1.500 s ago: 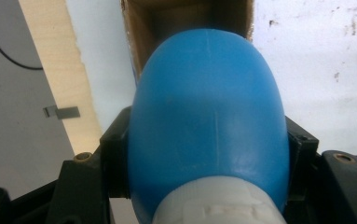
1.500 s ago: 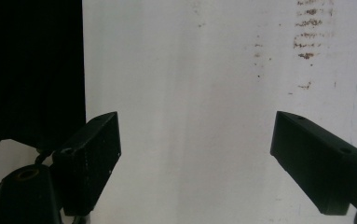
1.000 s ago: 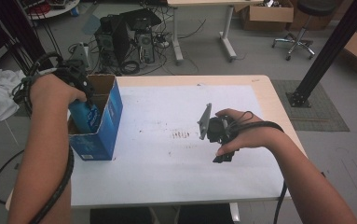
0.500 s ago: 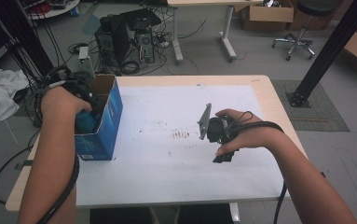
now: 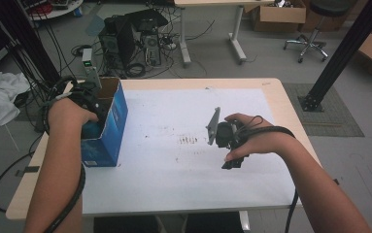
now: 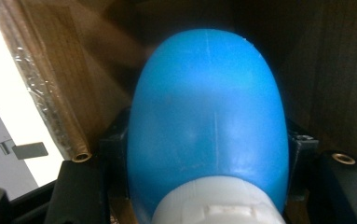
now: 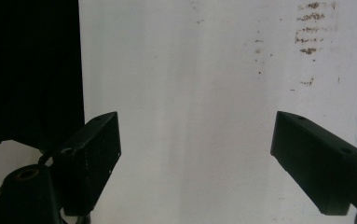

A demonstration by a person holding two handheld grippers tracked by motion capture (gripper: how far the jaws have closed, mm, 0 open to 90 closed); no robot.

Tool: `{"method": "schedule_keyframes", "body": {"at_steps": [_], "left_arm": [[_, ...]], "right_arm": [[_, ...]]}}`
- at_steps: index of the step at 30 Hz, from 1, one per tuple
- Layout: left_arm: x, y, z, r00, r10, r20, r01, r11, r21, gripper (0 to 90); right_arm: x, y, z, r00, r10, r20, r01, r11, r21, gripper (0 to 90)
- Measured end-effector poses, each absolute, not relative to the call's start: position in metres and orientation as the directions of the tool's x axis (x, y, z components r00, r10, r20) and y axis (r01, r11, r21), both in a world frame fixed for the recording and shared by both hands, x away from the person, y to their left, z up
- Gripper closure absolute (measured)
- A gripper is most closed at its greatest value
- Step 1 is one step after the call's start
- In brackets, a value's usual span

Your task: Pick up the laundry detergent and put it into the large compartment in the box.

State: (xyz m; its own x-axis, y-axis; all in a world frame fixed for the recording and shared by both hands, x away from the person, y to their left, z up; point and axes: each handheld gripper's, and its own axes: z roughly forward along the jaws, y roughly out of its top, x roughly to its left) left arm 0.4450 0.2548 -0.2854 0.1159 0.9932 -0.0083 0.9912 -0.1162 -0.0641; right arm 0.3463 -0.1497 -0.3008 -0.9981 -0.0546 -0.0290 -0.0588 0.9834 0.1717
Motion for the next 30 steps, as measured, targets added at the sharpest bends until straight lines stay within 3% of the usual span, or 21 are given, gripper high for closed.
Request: {"method": "schedule_keyframes", "body": {"at_steps": [23, 30], "left_arm": [[0.4438, 0.2497, -0.2868, 0.102, 0.995, 0.012, 0.993, -0.101, -0.068, 37.1], [0.4431, 0.2471, -0.2851, 0.102, 0.995, -0.001, 0.992, -0.102, -0.071, 29.5]], "right_arm": [[0.3444, -0.1478, -0.2998, -0.998, -0.052, -0.032, -0.057, 0.984, 0.167, 16.1], [0.3437, -0.1454, -0.2998, -0.998, -0.056, -0.032, -0.061, 0.984, 0.166, 16.2]]}}
